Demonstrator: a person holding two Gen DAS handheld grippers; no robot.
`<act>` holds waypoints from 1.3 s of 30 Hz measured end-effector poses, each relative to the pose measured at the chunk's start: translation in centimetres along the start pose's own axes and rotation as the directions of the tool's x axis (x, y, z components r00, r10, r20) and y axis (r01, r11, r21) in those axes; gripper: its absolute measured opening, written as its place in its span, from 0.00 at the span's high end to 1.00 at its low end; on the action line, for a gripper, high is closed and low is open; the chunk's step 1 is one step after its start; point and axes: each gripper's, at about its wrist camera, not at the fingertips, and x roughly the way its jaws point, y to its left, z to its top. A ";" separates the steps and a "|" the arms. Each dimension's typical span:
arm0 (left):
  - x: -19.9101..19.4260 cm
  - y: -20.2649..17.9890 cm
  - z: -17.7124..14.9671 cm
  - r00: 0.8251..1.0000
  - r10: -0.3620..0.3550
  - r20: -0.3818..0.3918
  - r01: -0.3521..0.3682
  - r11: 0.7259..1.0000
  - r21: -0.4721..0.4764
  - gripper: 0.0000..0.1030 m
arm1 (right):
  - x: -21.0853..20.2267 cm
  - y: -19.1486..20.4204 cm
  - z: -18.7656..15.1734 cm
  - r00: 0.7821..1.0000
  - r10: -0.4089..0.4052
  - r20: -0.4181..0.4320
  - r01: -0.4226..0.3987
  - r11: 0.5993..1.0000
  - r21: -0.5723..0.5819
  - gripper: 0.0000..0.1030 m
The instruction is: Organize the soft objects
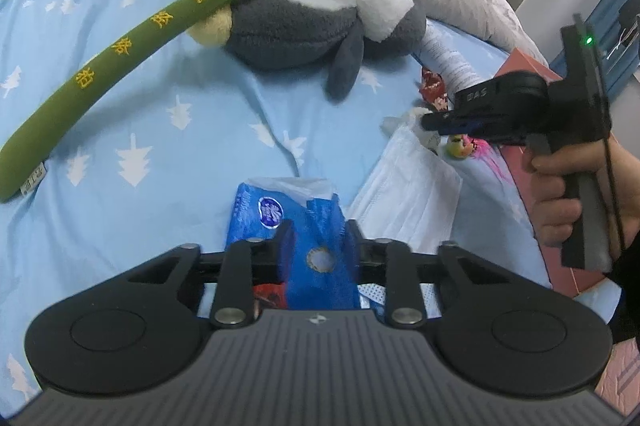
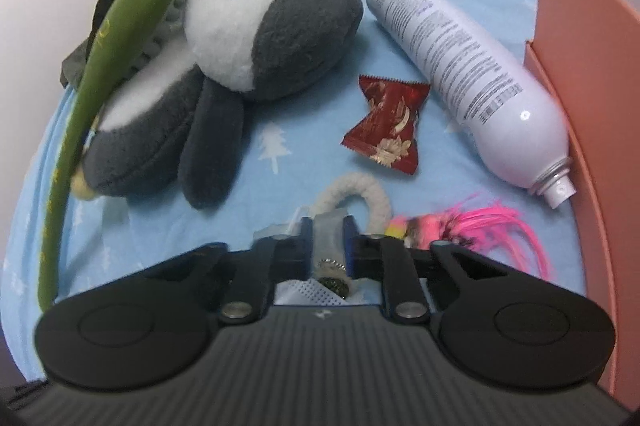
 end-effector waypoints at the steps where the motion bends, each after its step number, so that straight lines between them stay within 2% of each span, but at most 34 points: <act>1: 0.0 -0.1 0.0 1.000 0.004 0.001 -0.004 1.000 0.002 0.86 | -0.4 0.0 0.1 1.000 0.000 0.007 0.000 1.000 0.002 0.92; 3: -0.3 -0.3 -0.1 1.000 0.018 0.009 -0.018 1.000 0.010 0.95 | -1.1 0.0 0.2 1.000 0.011 0.015 -0.011 1.000 0.000 0.93; 6: -1.0 -0.3 0.0 0.999 0.034 0.035 -0.035 0.999 0.015 0.98 | -1.7 -0.1 0.0 1.000 0.012 0.021 -0.012 1.000 0.003 0.93; 15: -3.8 0.9 1.0 0.994 0.046 0.100 -0.042 0.998 -0.047 0.99 | -3.8 -0.7 -0.3 0.998 0.041 0.055 -0.045 0.996 0.081 0.93; 19: -4.9 1.3 1.5 0.992 0.046 0.118 -0.039 0.997 -0.061 0.99 | -5.3 -0.2 -0.2 0.996 0.042 0.084 -0.048 0.996 0.071 0.93; 28: -7.2 0.3 2.7 0.985 0.028 0.171 -0.023 0.999 -0.036 0.99 | -9.8 0.5 -1.1 0.987 -0.044 0.153 0.047 0.999 -0.014 0.93; 33: -8.7 -1.1 3.3 0.979 0.004 0.202 -0.005 1.000 0.005 0.99 | -12.7 1.0 -1.9 0.972 -0.107 0.209 0.128 0.987 -0.093 0.93; 39: -8.9 -0.9 2.4 0.983 -0.001 0.186 0.002 1.000 -0.005 0.99 | -15.2 1.1 -3.2 0.969 -0.102 0.225 0.127 0.987 -0.100 0.93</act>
